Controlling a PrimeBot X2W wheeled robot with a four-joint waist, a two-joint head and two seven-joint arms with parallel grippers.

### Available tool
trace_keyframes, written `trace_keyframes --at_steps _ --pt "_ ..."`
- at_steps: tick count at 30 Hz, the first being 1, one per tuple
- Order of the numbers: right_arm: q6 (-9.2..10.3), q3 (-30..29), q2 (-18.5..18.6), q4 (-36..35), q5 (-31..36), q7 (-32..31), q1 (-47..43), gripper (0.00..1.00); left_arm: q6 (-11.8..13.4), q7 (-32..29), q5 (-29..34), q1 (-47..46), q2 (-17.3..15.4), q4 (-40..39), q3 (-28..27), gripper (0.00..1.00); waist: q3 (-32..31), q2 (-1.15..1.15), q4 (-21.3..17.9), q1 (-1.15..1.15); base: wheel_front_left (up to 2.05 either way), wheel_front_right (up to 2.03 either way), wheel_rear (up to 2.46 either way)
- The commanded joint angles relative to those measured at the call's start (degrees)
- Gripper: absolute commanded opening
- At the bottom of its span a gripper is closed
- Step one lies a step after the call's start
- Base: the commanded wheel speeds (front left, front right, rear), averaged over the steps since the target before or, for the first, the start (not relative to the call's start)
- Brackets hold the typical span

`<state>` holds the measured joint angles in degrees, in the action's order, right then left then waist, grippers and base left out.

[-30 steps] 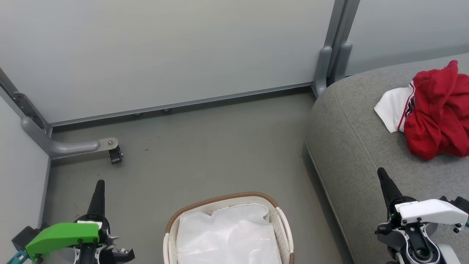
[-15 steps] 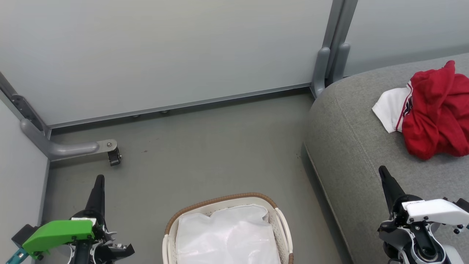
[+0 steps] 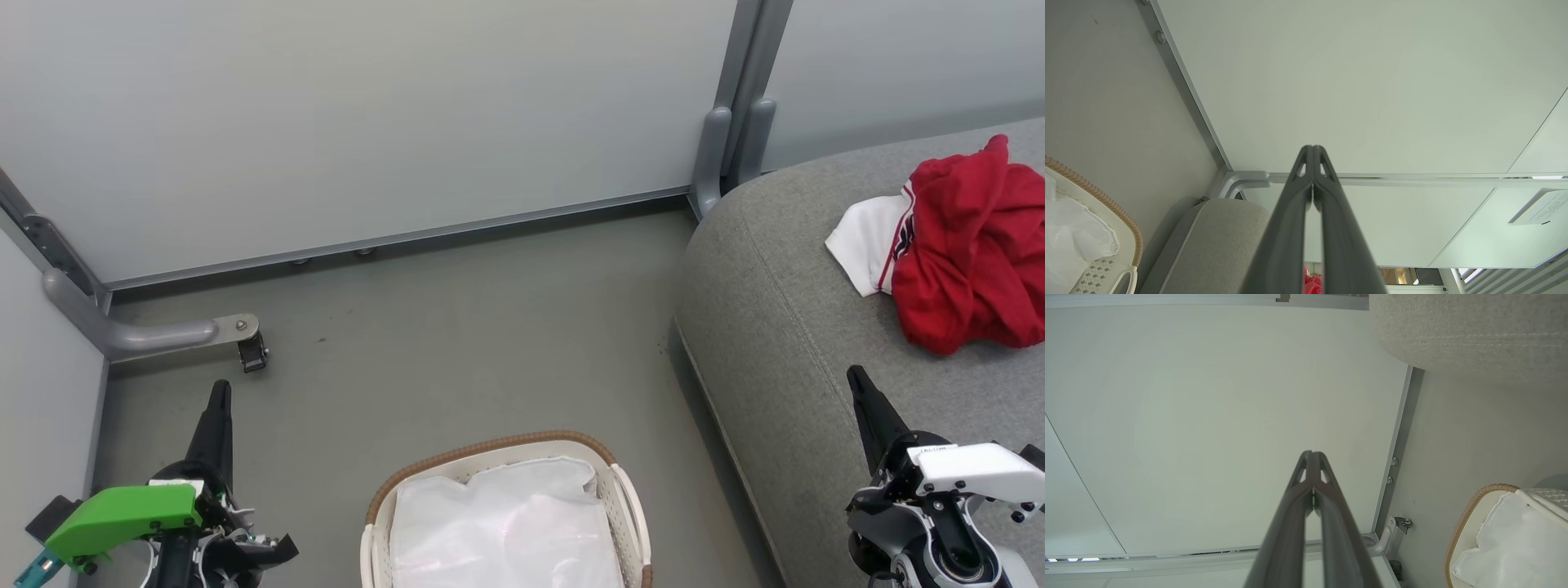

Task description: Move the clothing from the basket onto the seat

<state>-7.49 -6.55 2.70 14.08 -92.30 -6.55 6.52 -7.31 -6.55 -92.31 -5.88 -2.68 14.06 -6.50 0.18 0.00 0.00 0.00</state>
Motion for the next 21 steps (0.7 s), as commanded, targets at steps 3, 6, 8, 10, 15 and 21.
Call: trace_keyframes --at_steps 3,6,8,10,15,21 --pt "0.00 -0.11 0.34 -0.21 -0.20 -0.19 -0.60 0.00 -0.33 -0.20 -0.18 -0.70 -0.37 -0.10 -0.15 0.00 0.00 0.00 0.00 0.00 0.00 0.00 0.00" --pt "0.00 -0.11 0.34 -0.21 -0.20 -0.19 -0.60 0.00 -0.33 -0.20 -0.17 -0.70 -0.37 -0.10 -0.15 0.00 0.00 0.00 0.00 0.00 0.00 0.00 0.00" --pt "0.00 -0.11 0.34 -0.21 -0.20 -0.19 -0.60 0.00 -0.33 -0.20 -0.17 -0.70 -0.37 -0.10 -0.15 0.00 0.00 0.00 0.00 0.00 0.00 0.00 0.00" --pt "0.00 -0.11 0.34 -0.21 -0.20 -0.19 -0.60 0.00 -0.33 -0.20 -0.17 -0.70 -0.37 -0.10 -0.15 0.00 0.00 0.00 0.00 0.00 0.00 0.00 0.00" --pt "0.00 -0.10 0.34 -0.21 -0.21 -0.18 -0.60 0.00 -0.33 -0.19 -0.17 -0.70 -0.38 -0.10 -0.14 0.00 0.00 0.00 0.00 0.00 0.00 0.00 0.00" --pt "0.00 -0.10 0.34 -0.21 -0.21 -0.18 -0.60 0.00 -0.33 -0.19 -0.17 -0.70 -0.38 -0.11 -0.14 0.00 0.00 0.00 0.00 0.00 0.00 0.00 0.00"
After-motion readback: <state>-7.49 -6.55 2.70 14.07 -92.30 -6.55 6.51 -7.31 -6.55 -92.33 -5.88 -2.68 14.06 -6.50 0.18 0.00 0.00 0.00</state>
